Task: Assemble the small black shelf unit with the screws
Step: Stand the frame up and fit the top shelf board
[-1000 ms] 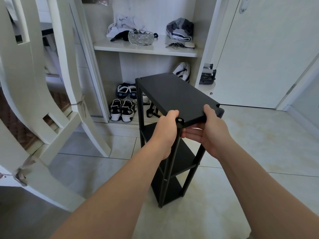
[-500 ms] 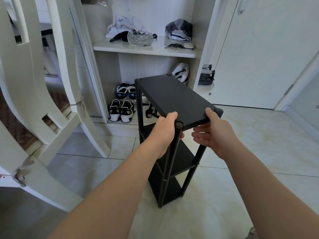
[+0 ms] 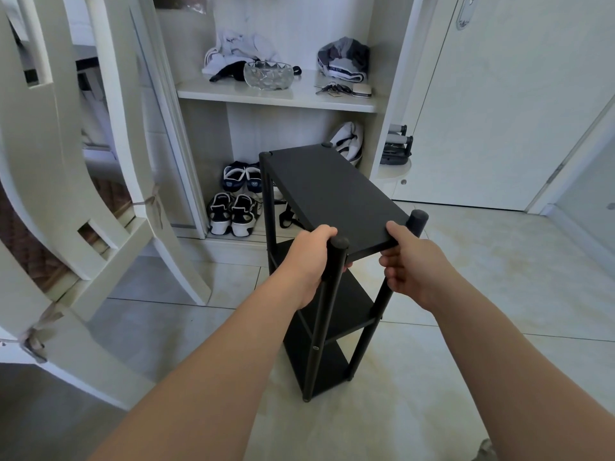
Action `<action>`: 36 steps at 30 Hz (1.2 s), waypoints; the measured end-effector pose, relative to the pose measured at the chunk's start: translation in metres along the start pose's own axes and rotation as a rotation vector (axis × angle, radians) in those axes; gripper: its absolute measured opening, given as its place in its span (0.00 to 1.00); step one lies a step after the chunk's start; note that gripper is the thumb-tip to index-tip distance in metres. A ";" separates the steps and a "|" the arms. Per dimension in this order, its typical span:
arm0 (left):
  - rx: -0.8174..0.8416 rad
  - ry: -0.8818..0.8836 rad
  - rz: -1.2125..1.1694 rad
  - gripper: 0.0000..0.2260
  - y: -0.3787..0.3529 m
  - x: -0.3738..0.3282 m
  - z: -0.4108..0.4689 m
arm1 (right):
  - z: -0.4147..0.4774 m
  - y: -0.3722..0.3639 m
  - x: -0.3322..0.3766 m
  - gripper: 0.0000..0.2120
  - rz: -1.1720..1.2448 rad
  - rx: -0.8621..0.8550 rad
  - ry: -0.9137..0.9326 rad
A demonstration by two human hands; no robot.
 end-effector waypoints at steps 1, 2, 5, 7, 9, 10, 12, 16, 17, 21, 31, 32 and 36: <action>-0.019 0.000 0.005 0.13 0.000 0.001 0.001 | -0.001 0.002 0.002 0.22 -0.053 -0.006 0.011; -0.040 -0.003 0.010 0.13 0.000 0.002 0.002 | -0.001 0.005 0.004 0.22 -0.134 -0.038 0.050; -0.074 -0.017 0.041 0.14 0.001 0.005 0.004 | 0.005 0.022 0.016 0.20 -0.399 -0.329 0.342; -0.065 -0.027 0.059 0.15 0.001 0.006 0.005 | 0.009 0.030 0.019 0.16 -0.455 -0.503 0.507; -0.065 -0.018 0.057 0.15 0.002 0.005 0.005 | 0.013 0.028 0.015 0.16 -0.340 -0.476 0.552; -0.063 -0.012 0.048 0.15 0.002 0.004 0.006 | 0.016 0.025 0.013 0.19 -0.236 -0.422 0.518; -0.052 -0.007 0.027 0.15 0.003 0.003 0.007 | 0.018 0.021 0.011 0.20 -0.048 -0.309 0.378; -0.072 -0.026 0.064 0.16 0.003 -0.003 0.005 | 0.021 0.014 0.007 0.19 -0.103 -0.246 0.401; -0.087 -0.023 0.081 0.19 0.001 -0.004 0.004 | 0.021 0.014 0.007 0.19 -0.134 -0.269 0.444; -0.086 0.012 0.097 0.24 -0.010 -0.001 -0.002 | 0.026 0.016 0.010 0.19 -0.133 -0.306 0.487; -0.092 -0.052 0.137 0.16 0.014 -0.021 0.003 | 0.000 0.015 0.002 0.28 -0.035 -0.209 0.104; -0.136 -0.077 0.111 0.15 0.021 -0.029 0.007 | -0.005 0.014 0.002 0.30 0.003 -0.186 0.070; -0.154 -0.091 0.091 0.12 0.033 -0.037 0.013 | -0.018 0.012 -0.004 0.28 0.044 0.000 -0.113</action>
Point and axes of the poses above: each hand's wrist, its own z-axis towards the middle knuckle, its own y-axis out of the back of the hand, x = y × z, the point moved 2 cm from there along z, towards the middle knuckle, and after that the axes turned 10 degrees about -x, right-handed, at the moved point
